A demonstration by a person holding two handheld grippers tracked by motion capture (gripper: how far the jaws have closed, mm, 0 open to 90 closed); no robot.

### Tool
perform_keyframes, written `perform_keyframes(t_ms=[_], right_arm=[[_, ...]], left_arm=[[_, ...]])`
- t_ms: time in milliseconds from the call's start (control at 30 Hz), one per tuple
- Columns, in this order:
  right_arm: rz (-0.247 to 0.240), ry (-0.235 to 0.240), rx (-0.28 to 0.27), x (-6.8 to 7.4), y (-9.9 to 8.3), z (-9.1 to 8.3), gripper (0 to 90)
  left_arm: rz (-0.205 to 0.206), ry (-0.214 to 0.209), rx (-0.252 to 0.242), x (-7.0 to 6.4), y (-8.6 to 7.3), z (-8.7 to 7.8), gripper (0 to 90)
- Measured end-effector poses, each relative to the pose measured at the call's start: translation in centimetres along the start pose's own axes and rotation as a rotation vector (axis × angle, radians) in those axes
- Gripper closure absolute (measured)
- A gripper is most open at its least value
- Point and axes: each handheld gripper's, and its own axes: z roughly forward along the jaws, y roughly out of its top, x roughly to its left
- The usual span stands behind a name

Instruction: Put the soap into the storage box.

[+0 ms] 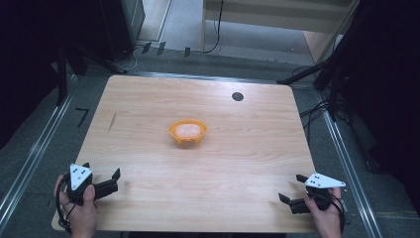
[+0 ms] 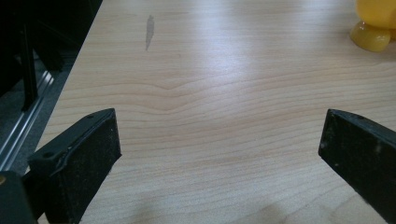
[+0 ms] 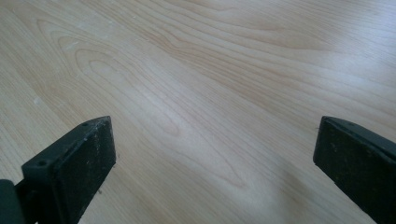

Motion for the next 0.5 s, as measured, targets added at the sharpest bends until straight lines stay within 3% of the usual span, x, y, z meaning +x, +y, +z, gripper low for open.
perform_keyframes(t_ms=[267,500], right_arm=[[0.035,-0.022,-0.036,-0.6,-1.7,-1.1,0.0],[0.062,-0.031,-0.112,-0.7,-2.3,-1.6,0.0]], left_arm=[[-0.004,-0.003,0.008,0.1,0.0,0.1,0.0],[0.009,-0.002,0.027,-0.1,0.1,0.2,0.0]])
